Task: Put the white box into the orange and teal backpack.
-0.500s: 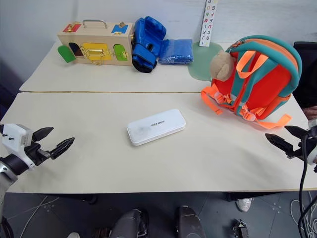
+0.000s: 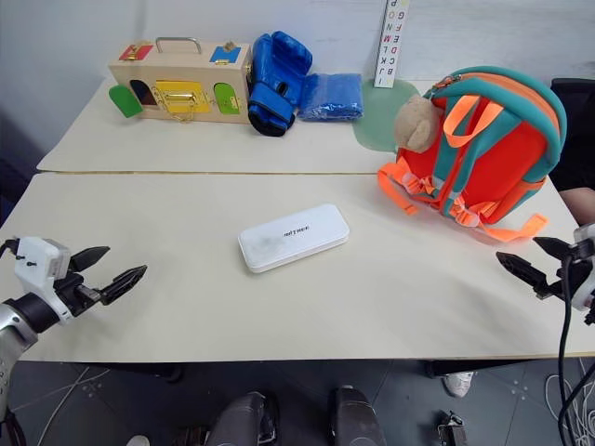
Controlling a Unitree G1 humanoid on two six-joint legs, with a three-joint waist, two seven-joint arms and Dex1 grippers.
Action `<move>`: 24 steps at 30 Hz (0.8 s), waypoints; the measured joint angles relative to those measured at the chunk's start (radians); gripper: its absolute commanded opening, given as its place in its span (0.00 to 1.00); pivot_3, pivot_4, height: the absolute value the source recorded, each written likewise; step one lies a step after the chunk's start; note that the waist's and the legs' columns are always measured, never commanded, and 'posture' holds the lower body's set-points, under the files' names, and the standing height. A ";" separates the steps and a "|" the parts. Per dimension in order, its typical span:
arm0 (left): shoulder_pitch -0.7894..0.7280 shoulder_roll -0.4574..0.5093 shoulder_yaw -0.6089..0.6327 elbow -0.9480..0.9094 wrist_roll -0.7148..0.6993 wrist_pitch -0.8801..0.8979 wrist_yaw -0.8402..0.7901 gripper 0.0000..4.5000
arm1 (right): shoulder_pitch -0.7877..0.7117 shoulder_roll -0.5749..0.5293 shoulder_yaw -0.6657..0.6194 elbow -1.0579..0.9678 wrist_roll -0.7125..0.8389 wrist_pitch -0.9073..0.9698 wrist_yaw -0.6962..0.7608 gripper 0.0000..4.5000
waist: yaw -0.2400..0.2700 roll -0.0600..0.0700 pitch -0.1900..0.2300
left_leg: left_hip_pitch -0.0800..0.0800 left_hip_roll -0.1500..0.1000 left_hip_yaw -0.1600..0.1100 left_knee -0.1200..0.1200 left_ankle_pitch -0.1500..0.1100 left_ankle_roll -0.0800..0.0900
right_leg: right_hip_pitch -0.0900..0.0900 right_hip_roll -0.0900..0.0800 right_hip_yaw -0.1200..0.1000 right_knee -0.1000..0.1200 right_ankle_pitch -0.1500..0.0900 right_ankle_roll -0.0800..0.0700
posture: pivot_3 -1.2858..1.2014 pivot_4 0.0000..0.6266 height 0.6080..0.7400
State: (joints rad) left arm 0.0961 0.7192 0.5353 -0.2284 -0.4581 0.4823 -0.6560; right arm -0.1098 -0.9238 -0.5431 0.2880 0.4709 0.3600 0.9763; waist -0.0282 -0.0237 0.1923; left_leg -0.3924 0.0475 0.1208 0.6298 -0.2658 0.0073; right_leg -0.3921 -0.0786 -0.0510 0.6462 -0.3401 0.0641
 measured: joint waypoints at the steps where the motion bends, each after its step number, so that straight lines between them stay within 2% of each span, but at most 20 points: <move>1: 0.000 0.004 -0.005 0.000 0.001 0.000 -0.002 1.00 | 0.000 0.000 0.000 -0.001 -0.001 -0.007 -0.003 1.00 | 0.000 0.000 0.000 | 0.000 0.000 0.000 0.000 0.000 0.000 | 0.000 0.000 0.000 0.000 0.000 0.000 | 0.52 0.24 1.00; 4: 0.000 0.009 -0.010 -0.001 0.001 0.002 -0.009 1.00 | 0.000 0.000 0.000 -0.010 -0.001 -0.009 -0.012 1.00 | -0.001 0.000 0.000 | 0.000 0.000 0.000 0.000 0.000 0.000 | 0.000 0.000 0.000 0.000 0.000 0.000 | 0.52 0.24 1.00; 5: 0.000 0.009 -0.014 -0.001 0.001 0.002 -0.012 1.00 | 0.000 0.000 0.002 -0.012 -0.001 -0.009 -0.014 0.96 | -0.001 0.000 0.000 | 0.000 0.000 0.000 0.000 0.000 0.000 | 0.000 0.000 0.000 0.000 0.000 0.000 | 0.52 0.24 1.00; 8: -0.012 0.010 -0.042 -0.001 -0.001 0.002 -0.026 0.88 | -0.006 0.007 0.027 -0.046 0.003 -0.003 -0.015 0.81 | -0.001 0.000 0.000 | 0.001 0.000 0.000 0.000 0.000 0.000 | 0.000 0.000 0.000 0.001 0.000 0.000 | 0.52 0.24 1.00; 9: -0.024 0.010 -0.055 -0.001 -0.004 0.003 -0.031 0.80 | -0.017 0.016 0.039 -0.064 0.005 0.003 -0.014 0.72 | -0.001 0.000 0.000 | 0.001 0.000 0.000 0.000 0.000 0.000 | 0.000 0.000 0.000 0.001 0.000 0.000 | 0.52 0.24 1.00; 12: -0.064 0.010 -0.097 -0.006 -0.007 0.006 -0.047 0.62 | -0.048 0.029 0.084 -0.110 0.006 0.021 -0.014 0.52 | 0.000 0.000 0.000 | 0.001 0.000 0.000 0.000 0.001 -0.001 | 0.000 0.000 0.000 0.002 0.000 0.000 | 0.52 0.24 1.00; 19: -0.206 0.008 -0.289 -0.025 0.004 0.021 -0.090 0.15 | -0.187 0.115 0.312 -0.214 -0.008 0.058 0.006 0.01 | -0.001 0.000 0.000 | 0.001 0.000 0.000 0.000 0.002 -0.002 | 0.000 0.001 0.000 0.003 0.000 0.000 | 0.52 0.24 1.00; 21: -0.244 0.002 -0.352 -0.007 0.027 0.021 -0.099 0.01 | -0.256 0.164 0.383 -0.203 -0.031 0.058 0.002 0.00 | -0.002 0.000 0.000 | 0.001 0.000 0.001 0.001 0.002 -0.003 | -0.001 0.001 0.000 0.004 0.000 0.000 | 0.52 0.24 1.00; 24: -0.308 -0.019 -0.438 0.040 0.065 0.027 -0.098 0.01 | -0.366 0.226 0.478 -0.132 -0.097 0.039 -0.014 0.00 | -0.001 0.000 0.000 | 0.001 0.000 0.001 0.002 0.003 -0.003 | -0.001 0.001 0.000 0.005 0.000 0.000 | 0.52 0.24 1.00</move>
State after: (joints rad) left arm -0.2115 0.7000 0.0977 -0.1887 -0.3934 0.5092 -0.7541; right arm -0.4754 -0.6977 -0.0652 0.1557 0.3737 0.3990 0.9620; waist -0.0293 -0.0238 0.1923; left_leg -0.3915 0.0471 0.1218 0.6316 -0.2631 0.0041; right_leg -0.3932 -0.0779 -0.0508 0.6516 -0.3400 0.0641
